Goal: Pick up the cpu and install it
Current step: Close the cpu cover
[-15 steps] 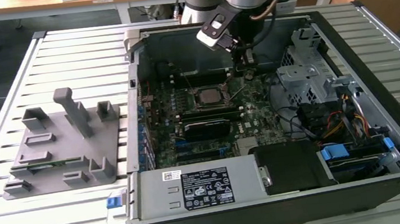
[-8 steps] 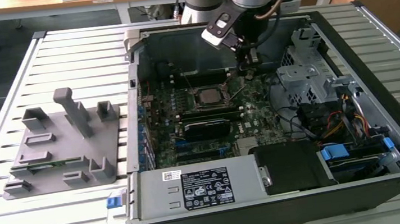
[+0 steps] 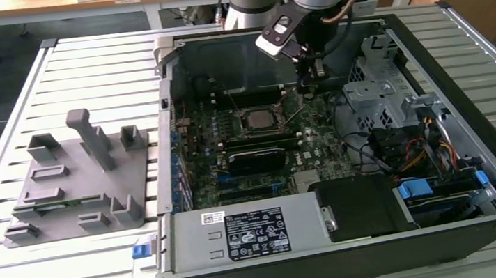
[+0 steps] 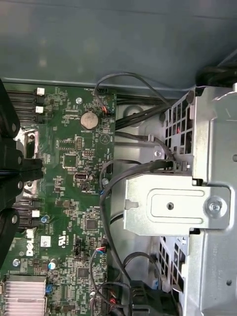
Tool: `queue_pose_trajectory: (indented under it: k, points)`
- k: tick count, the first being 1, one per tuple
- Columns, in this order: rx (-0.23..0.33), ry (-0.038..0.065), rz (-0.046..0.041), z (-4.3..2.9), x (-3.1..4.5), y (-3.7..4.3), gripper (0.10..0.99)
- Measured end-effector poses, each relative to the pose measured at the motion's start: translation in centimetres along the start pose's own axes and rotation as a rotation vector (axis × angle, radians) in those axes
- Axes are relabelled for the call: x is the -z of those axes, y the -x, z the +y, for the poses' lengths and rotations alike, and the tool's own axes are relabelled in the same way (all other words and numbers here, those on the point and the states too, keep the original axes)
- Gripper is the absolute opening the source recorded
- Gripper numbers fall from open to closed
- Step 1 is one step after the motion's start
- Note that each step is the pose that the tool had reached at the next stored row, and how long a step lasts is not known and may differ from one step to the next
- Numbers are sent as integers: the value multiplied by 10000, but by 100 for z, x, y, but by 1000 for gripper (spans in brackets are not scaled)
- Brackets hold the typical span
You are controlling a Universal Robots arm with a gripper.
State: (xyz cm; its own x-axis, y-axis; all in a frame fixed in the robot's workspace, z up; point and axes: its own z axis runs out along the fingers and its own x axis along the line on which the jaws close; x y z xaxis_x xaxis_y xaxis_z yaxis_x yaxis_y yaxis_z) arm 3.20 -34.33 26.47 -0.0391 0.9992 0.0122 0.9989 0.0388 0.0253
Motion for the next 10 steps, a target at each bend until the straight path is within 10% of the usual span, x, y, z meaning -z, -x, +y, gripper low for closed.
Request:
queue_pose_trajectory:
  k: [10]
  points:
    - [1,-55,2,80,-35,-23,106]
